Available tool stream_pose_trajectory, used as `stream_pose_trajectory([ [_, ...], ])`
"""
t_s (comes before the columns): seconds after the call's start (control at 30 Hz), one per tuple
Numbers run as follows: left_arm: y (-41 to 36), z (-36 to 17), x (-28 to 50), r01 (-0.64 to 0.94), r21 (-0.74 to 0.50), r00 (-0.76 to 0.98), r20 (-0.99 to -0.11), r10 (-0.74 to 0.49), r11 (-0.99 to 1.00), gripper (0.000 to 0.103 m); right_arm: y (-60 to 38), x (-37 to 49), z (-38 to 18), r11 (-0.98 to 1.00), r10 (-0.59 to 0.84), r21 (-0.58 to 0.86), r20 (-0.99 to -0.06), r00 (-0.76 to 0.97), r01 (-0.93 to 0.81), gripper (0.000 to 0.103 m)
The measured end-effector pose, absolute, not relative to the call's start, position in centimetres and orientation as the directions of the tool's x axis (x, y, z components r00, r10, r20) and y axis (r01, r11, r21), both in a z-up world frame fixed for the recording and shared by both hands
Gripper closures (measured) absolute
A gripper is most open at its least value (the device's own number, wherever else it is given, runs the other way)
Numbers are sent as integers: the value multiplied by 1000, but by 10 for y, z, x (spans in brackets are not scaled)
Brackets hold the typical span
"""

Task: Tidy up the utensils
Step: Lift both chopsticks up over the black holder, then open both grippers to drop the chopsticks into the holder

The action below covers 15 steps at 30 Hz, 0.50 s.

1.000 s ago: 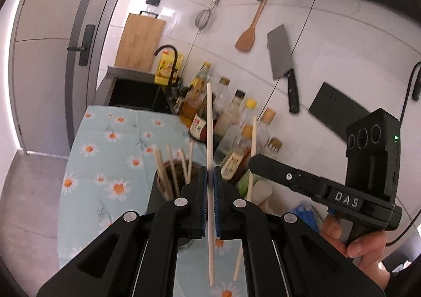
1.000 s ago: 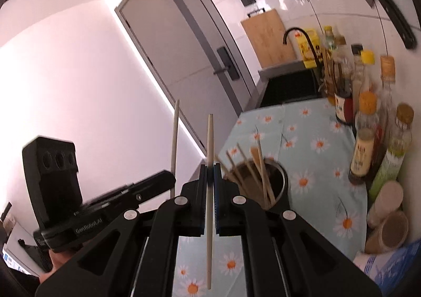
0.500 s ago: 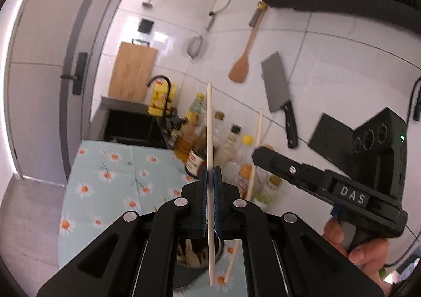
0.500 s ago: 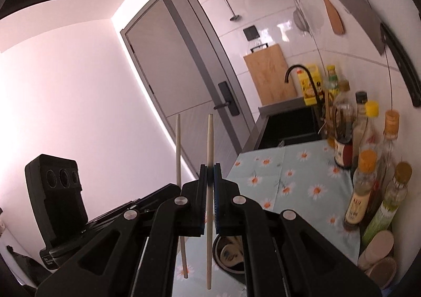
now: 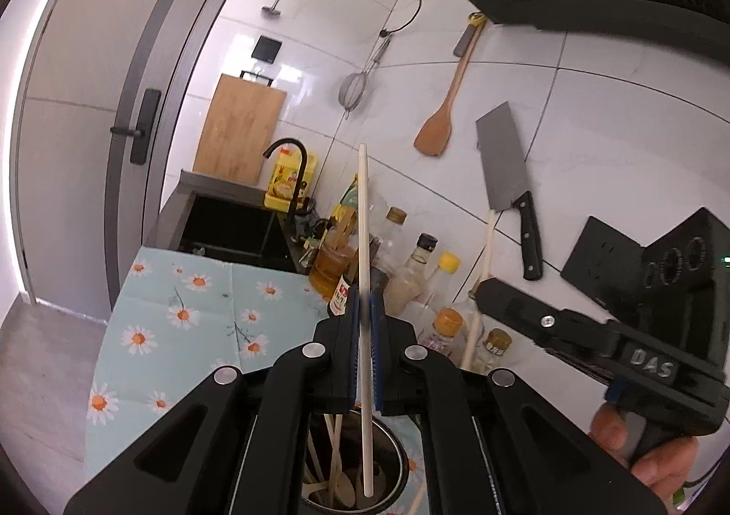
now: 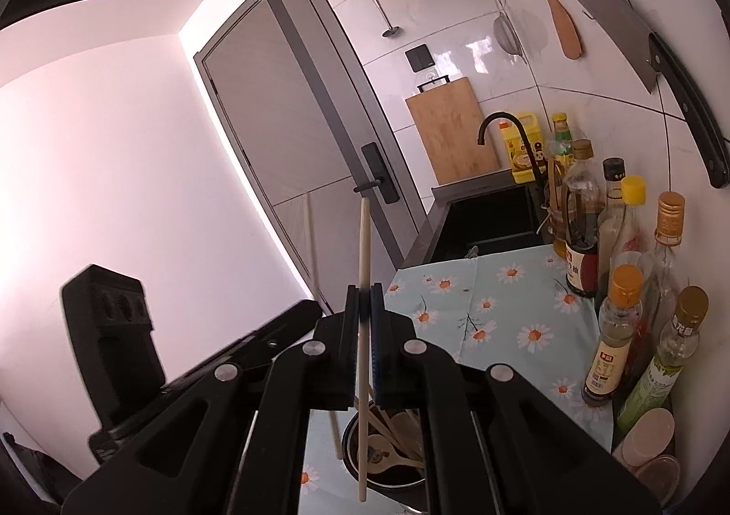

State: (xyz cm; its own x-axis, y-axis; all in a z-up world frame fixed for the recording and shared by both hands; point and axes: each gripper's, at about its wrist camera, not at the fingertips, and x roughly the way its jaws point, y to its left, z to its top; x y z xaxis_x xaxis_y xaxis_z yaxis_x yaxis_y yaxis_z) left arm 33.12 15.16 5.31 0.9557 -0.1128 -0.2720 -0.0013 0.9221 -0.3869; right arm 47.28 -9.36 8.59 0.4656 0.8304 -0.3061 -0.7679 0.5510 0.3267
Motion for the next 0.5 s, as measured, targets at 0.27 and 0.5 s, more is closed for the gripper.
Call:
stream_pose_trajectory([
  [0.27, 149, 33, 346, 2, -400, 938, -316, -140, 916, 99, -90, 476, 77, 557, 824, 346, -340, 453, -755, 97],
  [0.5, 144, 23, 349, 14, -395, 929, -335, -158, 919, 99, -88, 479, 70, 564, 819, 361, -365, 444, -743, 97],
])
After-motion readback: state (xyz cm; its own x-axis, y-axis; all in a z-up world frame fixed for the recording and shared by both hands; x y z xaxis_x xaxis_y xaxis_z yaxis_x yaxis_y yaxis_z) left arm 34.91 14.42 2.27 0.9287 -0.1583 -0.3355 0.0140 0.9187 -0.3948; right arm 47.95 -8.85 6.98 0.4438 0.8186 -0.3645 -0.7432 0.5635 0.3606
